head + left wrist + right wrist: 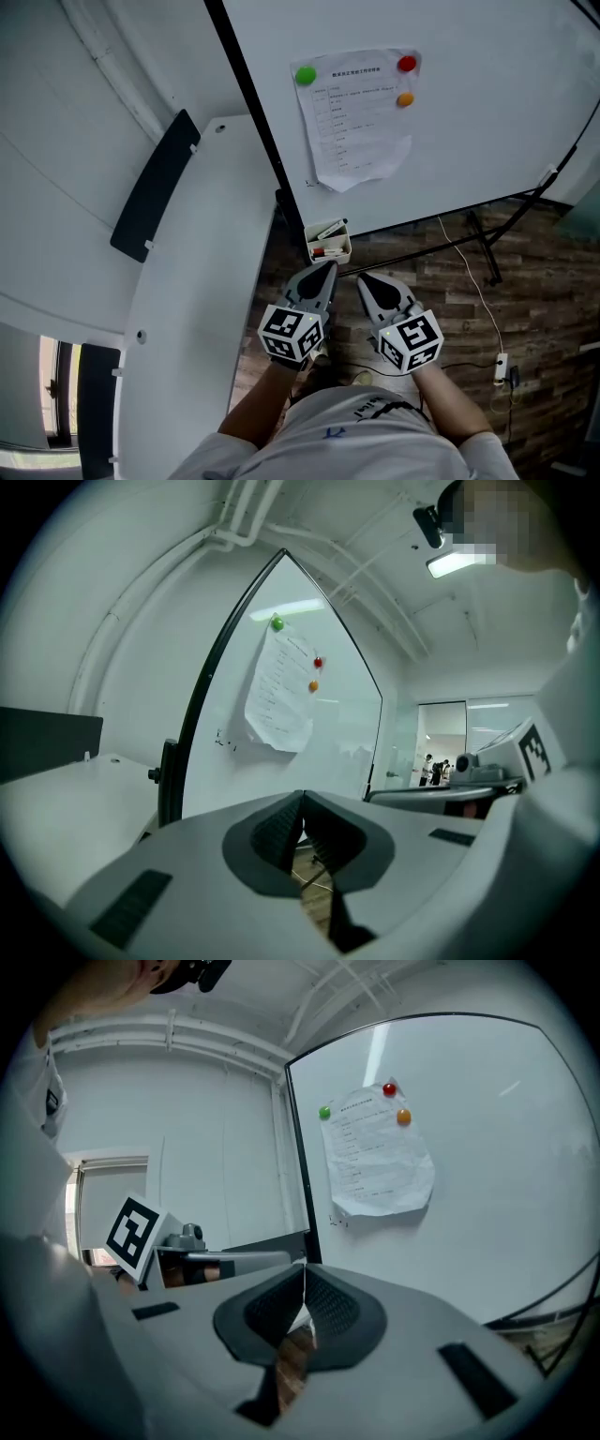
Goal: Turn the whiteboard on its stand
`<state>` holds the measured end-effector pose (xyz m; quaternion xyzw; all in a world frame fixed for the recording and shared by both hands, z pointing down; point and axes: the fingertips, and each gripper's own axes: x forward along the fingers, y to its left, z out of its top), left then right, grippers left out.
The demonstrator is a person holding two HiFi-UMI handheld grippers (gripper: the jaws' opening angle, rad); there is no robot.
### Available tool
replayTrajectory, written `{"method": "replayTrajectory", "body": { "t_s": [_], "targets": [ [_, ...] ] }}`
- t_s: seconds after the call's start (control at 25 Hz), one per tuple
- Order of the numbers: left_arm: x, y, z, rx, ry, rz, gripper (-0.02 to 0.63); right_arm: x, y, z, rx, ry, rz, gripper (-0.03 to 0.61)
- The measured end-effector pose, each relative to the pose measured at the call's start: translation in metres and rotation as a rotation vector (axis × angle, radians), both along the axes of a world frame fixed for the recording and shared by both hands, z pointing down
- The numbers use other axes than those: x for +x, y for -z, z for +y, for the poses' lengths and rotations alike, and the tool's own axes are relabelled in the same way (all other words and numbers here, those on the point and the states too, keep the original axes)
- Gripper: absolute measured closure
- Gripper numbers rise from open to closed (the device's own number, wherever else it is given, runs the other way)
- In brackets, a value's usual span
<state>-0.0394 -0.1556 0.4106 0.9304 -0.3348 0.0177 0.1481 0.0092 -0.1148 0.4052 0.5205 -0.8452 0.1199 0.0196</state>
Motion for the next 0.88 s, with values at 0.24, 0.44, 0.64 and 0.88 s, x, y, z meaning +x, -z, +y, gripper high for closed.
{"method": "replayTrajectory", "body": {
  "t_s": [0.24, 0.44, 0.64, 0.88],
  "targets": [
    [0.014, 0.017, 0.032, -0.021, -0.049, 0.04, 0.603, 0.009, 0.007, 0.016, 0.016, -0.028, -0.018, 0.565],
    [0.024, 0.028, 0.05, -0.018, -0.069, 0.039, 0.603, 0.011, 0.01, 0.028, 0.014, -0.036, -0.014, 0.566],
    [0.036, 0.027, 0.06, -0.008, -0.094, 0.035, 0.603, 0.014, 0.009, 0.035, 0.018, -0.041, 0.028, 0.566],
    [0.043, 0.026, 0.069, -0.001, -0.098, 0.025, 0.603, 0.023, 0.004, 0.043, 0.006, -0.059, 0.031, 0.566]
  ]
}}
